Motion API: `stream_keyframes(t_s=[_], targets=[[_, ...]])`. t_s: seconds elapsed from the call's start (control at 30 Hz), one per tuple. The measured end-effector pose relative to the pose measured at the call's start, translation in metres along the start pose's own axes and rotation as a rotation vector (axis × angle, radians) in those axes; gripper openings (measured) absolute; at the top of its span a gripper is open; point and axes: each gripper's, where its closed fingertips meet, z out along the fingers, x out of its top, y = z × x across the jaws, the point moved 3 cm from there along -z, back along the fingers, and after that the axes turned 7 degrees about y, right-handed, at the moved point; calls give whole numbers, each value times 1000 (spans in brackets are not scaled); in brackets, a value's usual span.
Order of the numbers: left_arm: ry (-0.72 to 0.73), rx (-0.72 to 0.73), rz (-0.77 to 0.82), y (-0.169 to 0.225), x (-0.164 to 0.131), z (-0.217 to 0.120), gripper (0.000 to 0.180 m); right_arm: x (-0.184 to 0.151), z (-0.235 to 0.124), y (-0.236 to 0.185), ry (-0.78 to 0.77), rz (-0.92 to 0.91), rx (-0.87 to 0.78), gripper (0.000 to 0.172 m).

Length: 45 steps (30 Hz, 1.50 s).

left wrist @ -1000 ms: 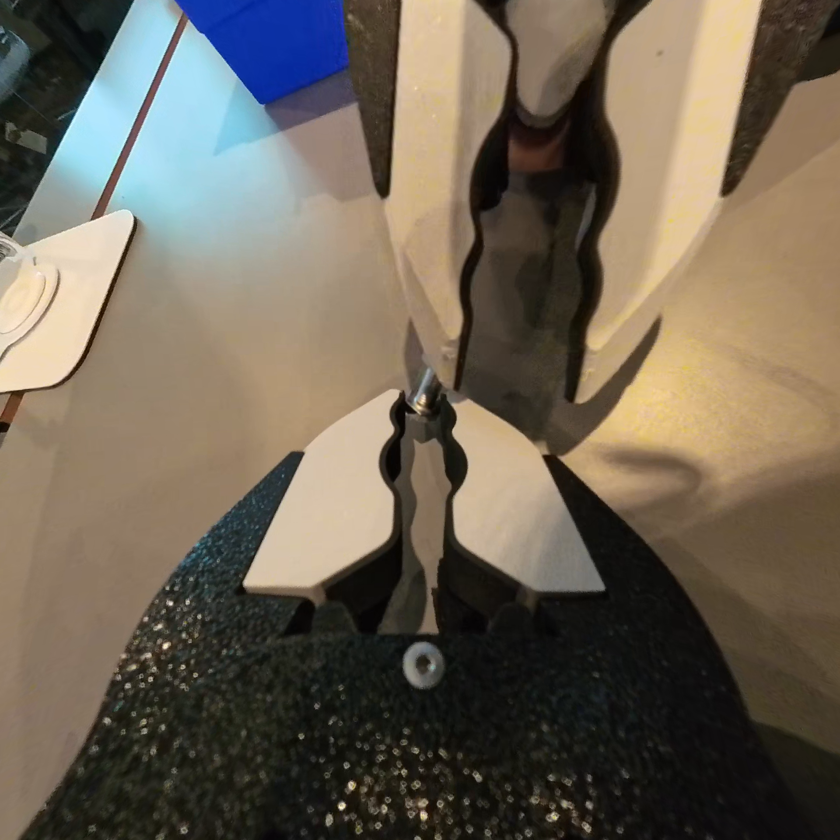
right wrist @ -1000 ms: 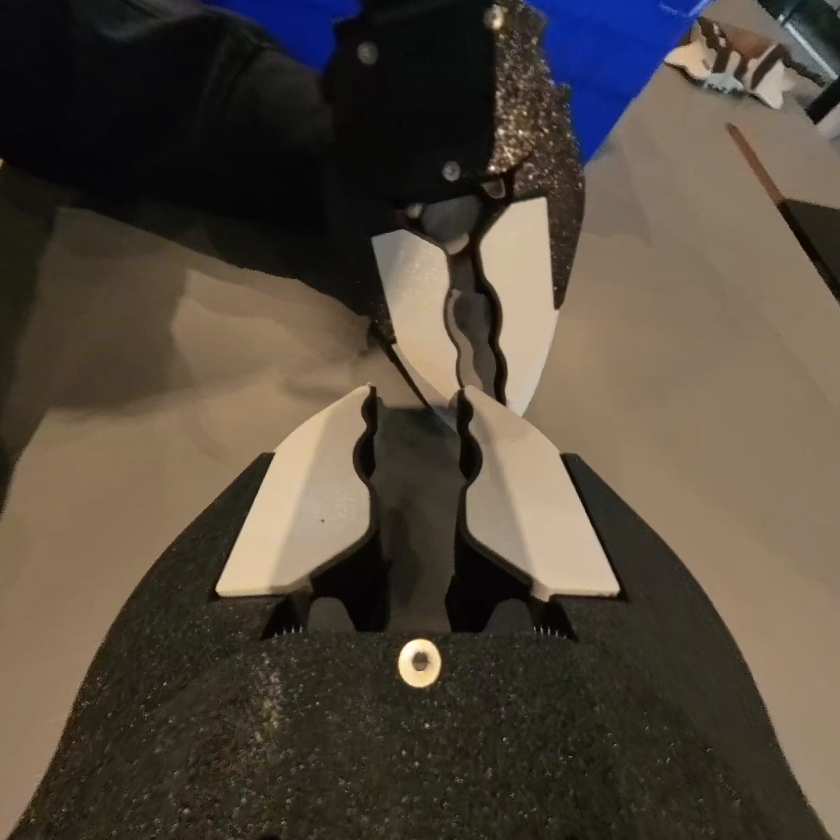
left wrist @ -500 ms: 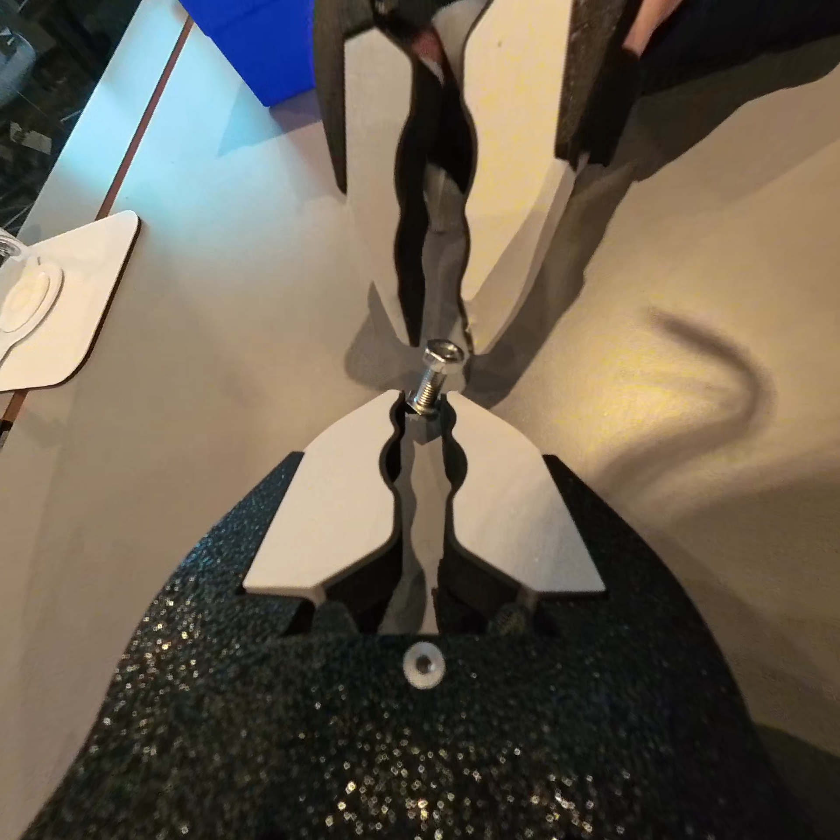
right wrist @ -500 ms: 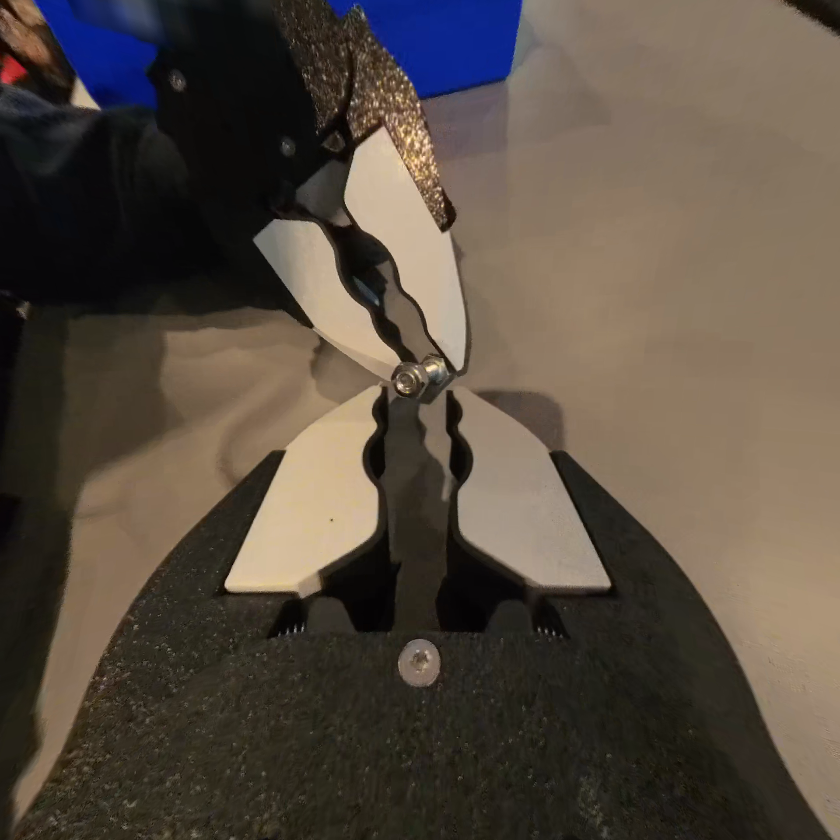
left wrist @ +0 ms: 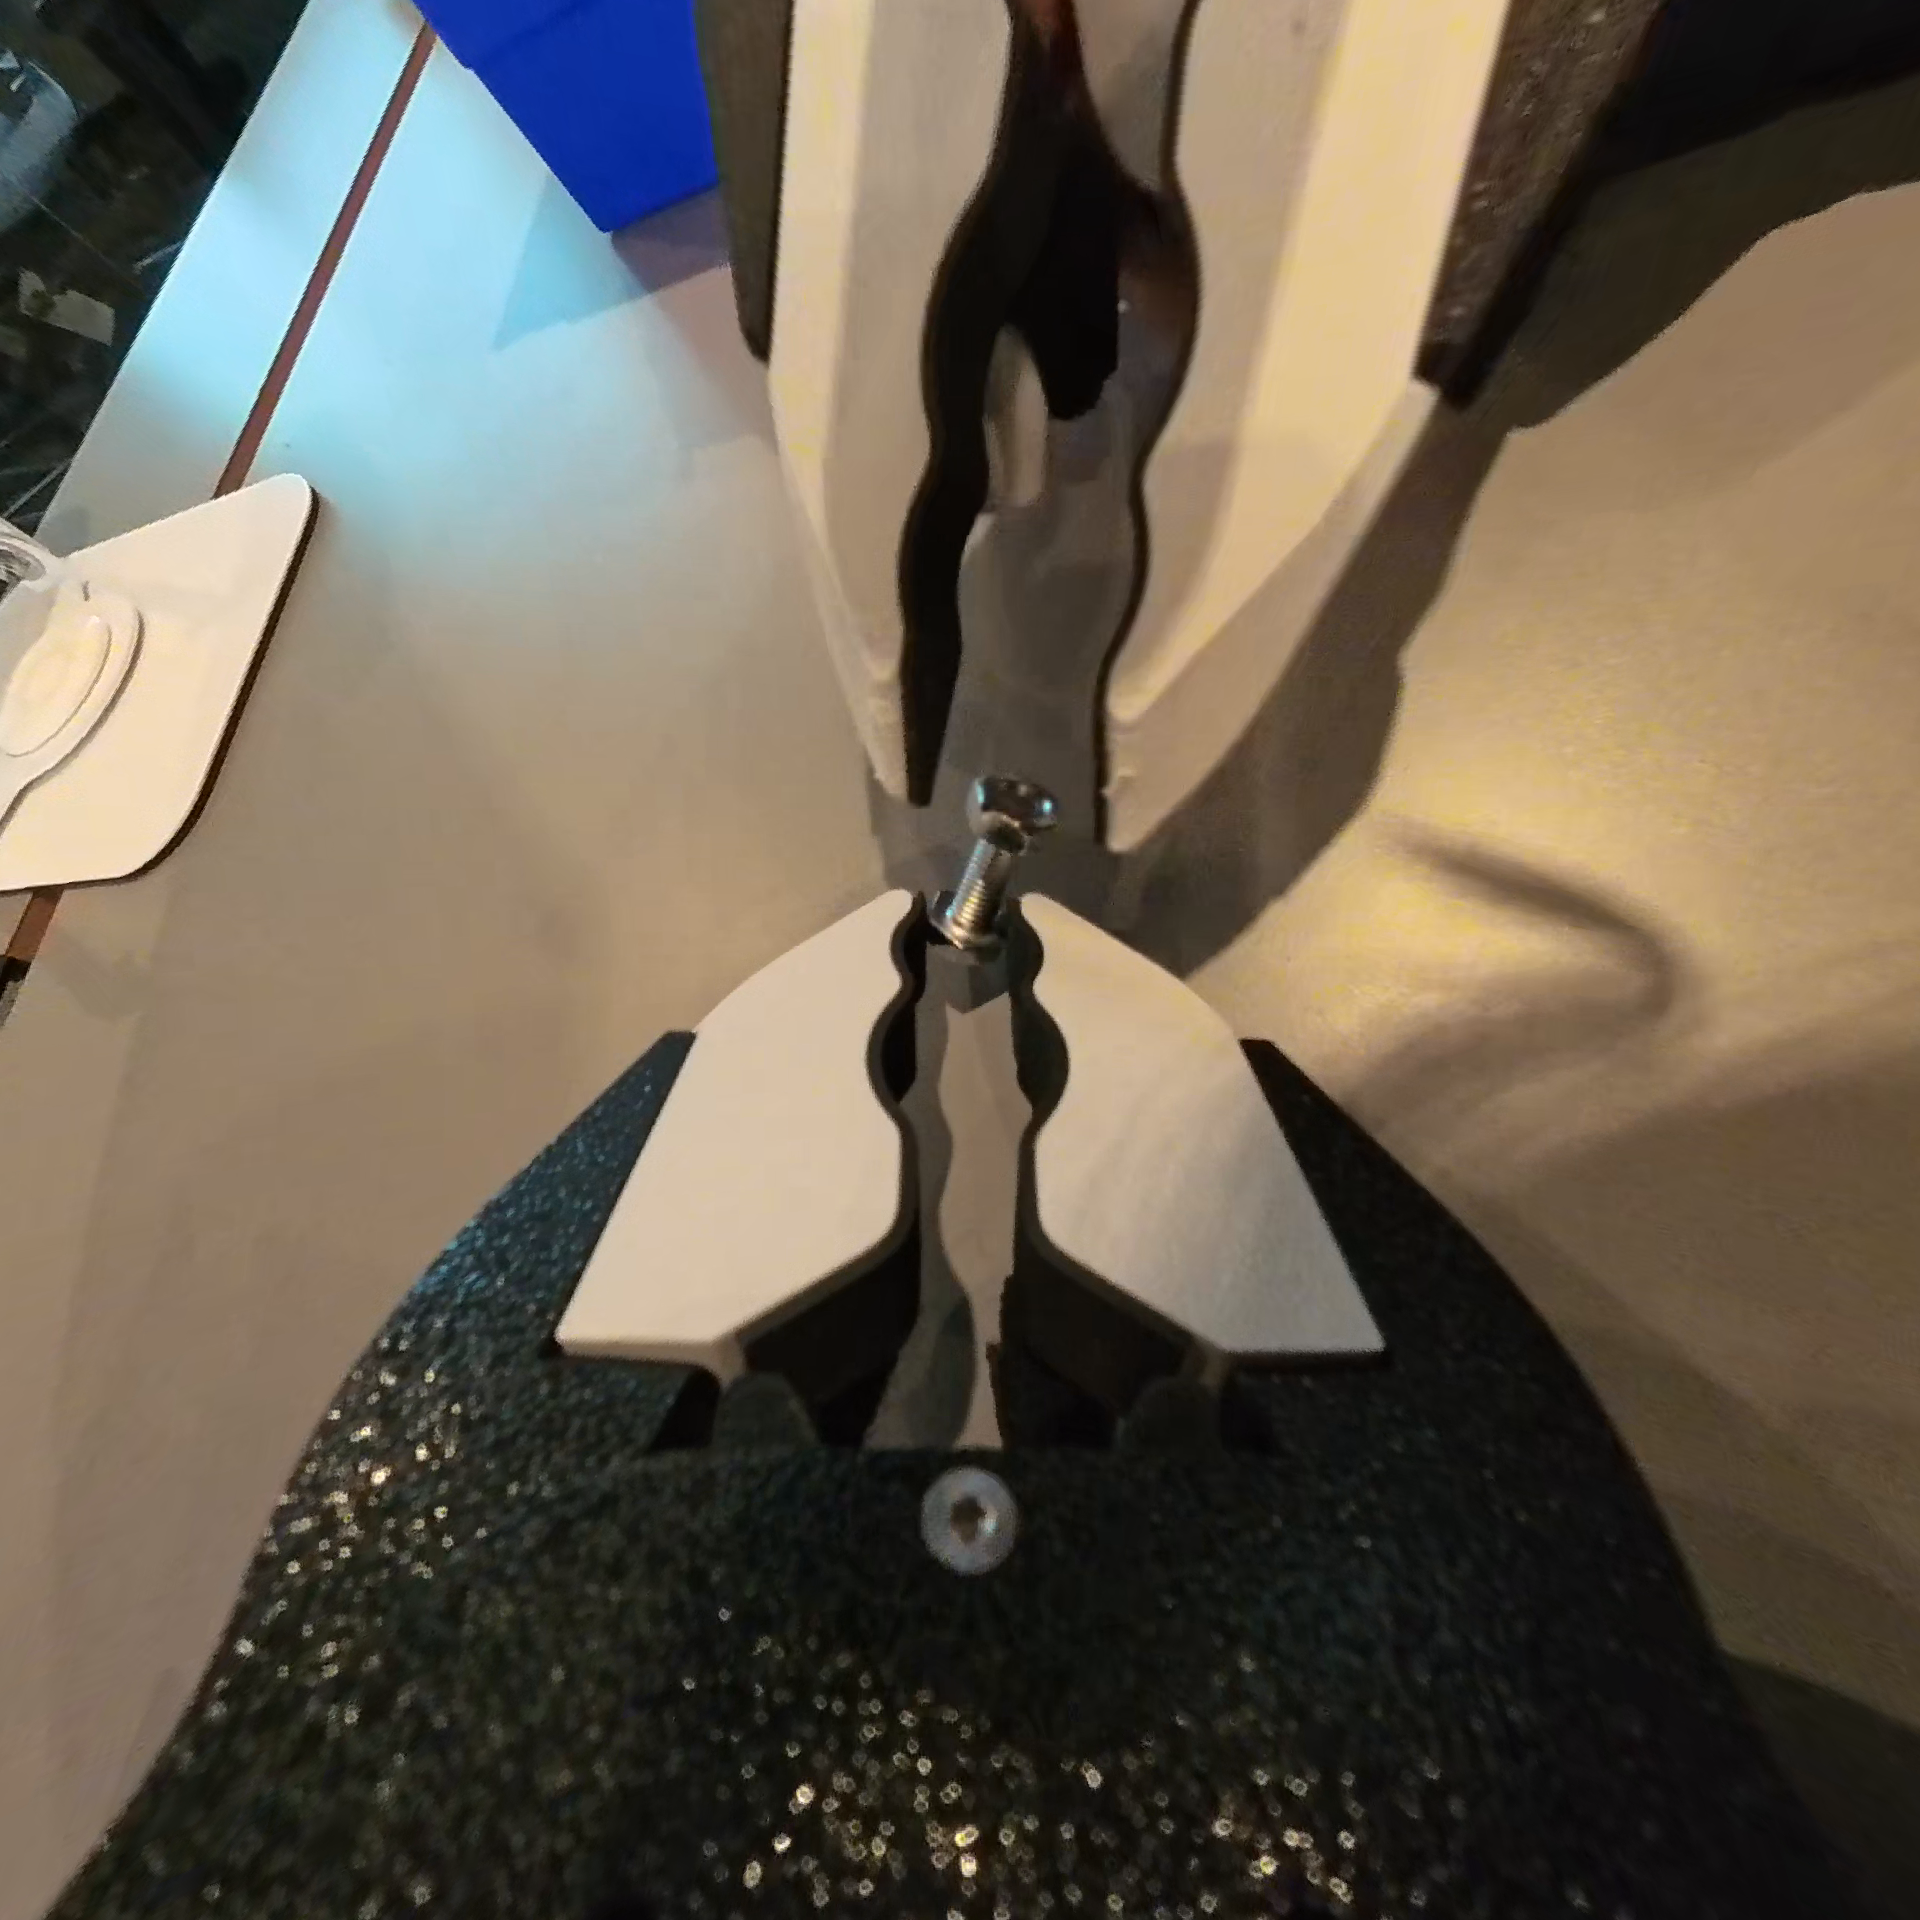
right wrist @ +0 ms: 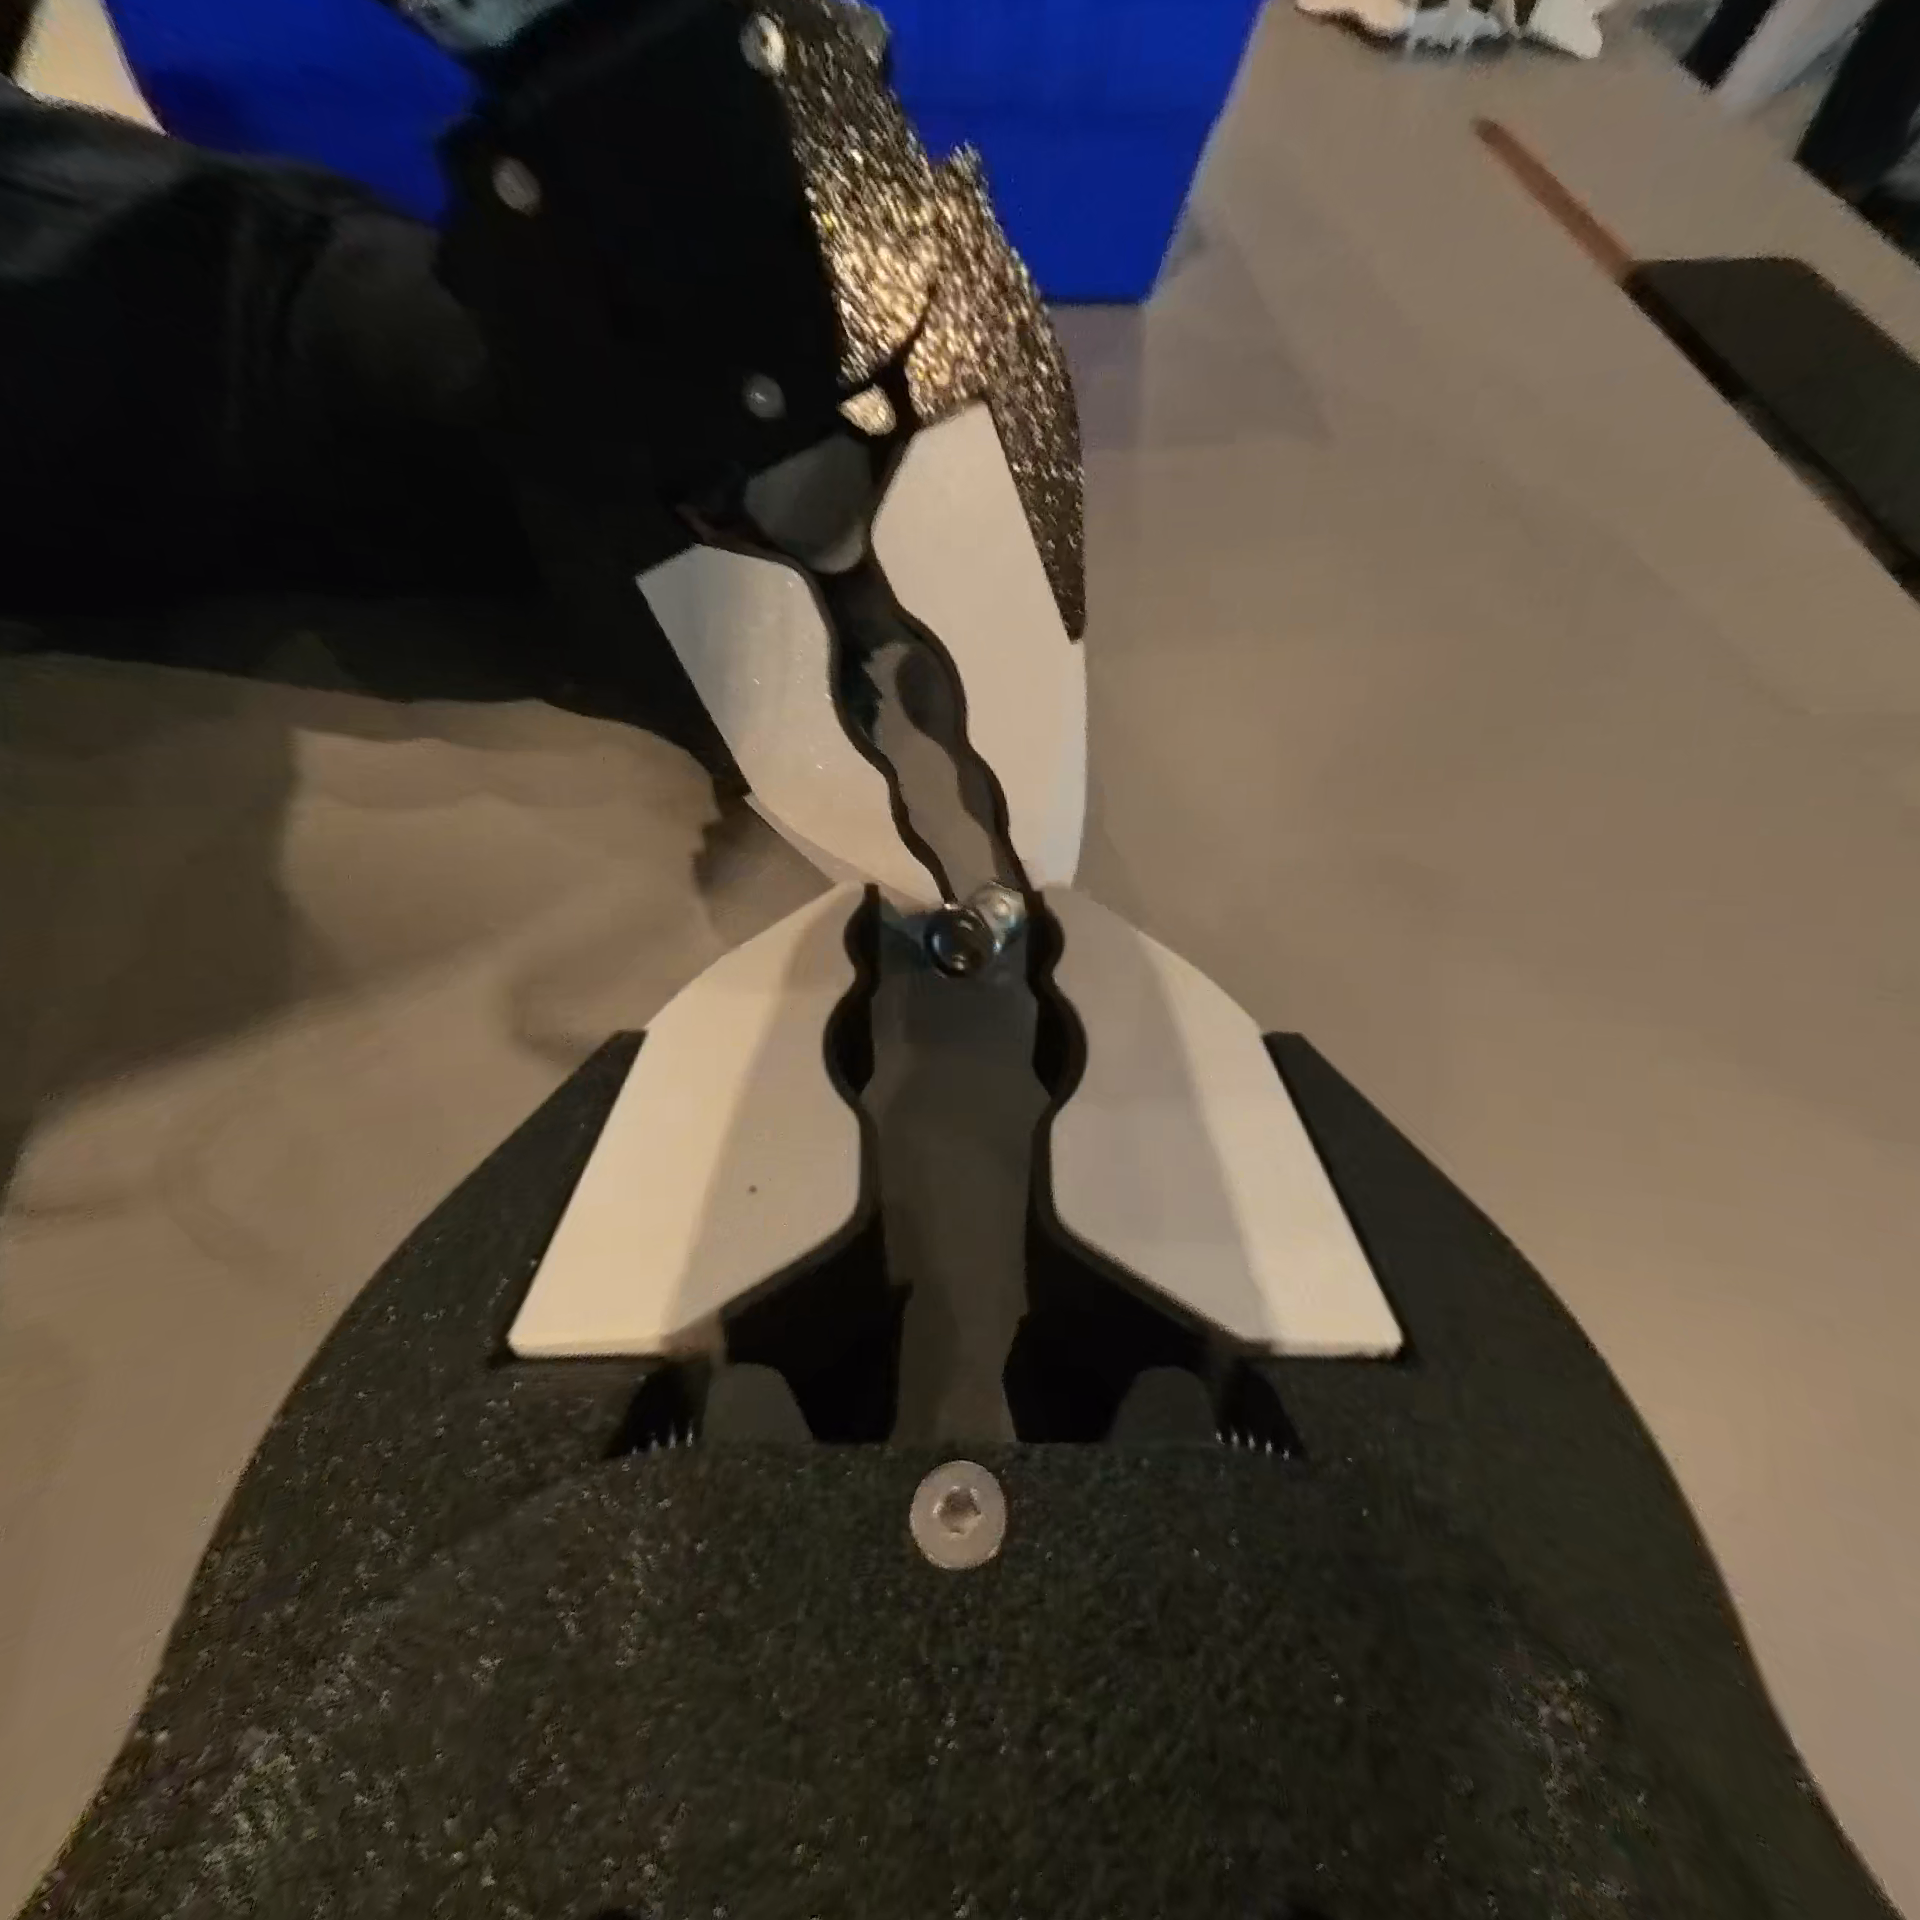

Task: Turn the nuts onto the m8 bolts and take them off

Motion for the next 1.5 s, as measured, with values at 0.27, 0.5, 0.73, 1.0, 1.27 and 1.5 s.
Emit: stream_keyframes(t_s=[0.27, 0.5, 0.73, 1.0, 1.27, 1.5], targets=[[-1, 0, 0, 0, 0, 0, 14, -3, 3, -5, 4, 41, 74, 28], [0, 1, 1, 0, 0, 0, 14, -1, 1, -5, -6, -104, 16, 25], [-2, 0, -2, 0, -1, 0, 14, -4, 2, -6, -12, -47, 60, 28], [-13, 20, -21, -2, -2, 0, 14, 3, -1, 0, 3, -174, -74, 23], [-58, 103, -84, -12, -7, 0, 14, -4, 1, 11, -24, 103, -91, 19], [-89, 136, -64, -12, -7, 1, 14, -7, 9, 15, -61, 153, -201, 24]])
